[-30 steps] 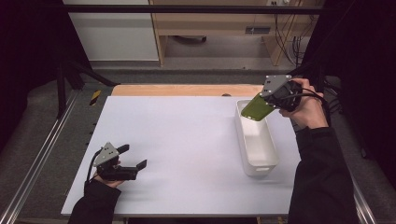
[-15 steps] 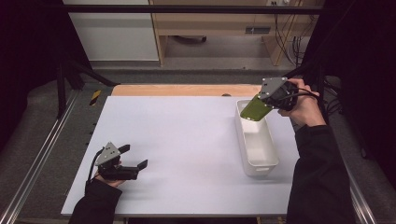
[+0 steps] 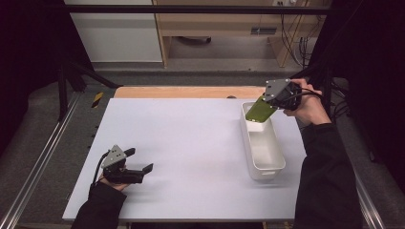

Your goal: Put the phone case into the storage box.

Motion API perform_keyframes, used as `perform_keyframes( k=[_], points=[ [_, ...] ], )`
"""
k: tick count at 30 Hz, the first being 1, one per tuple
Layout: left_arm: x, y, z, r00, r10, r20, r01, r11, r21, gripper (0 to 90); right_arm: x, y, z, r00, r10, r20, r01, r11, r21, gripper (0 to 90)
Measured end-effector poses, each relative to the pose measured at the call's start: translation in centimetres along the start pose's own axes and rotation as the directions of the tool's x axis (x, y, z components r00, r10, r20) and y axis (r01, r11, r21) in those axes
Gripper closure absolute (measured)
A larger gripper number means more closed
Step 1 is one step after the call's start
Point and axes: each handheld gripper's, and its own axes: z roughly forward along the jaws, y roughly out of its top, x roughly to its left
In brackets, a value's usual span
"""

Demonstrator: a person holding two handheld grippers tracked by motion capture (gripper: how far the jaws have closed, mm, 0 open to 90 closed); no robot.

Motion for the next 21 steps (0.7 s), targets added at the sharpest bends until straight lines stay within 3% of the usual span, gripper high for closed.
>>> perform_keyframes(
  k=[21],
  points=[
    [0.0, -0.1, 0.1, 0.9999, 0.010, 0.004, -0.010, 0.9999, 0.006, 3.2, -0.1, 0.0, 3.5, 0.9945, -0.089, -0.054, 0.092, 0.995, 0.050, 79.1]
  ],
)
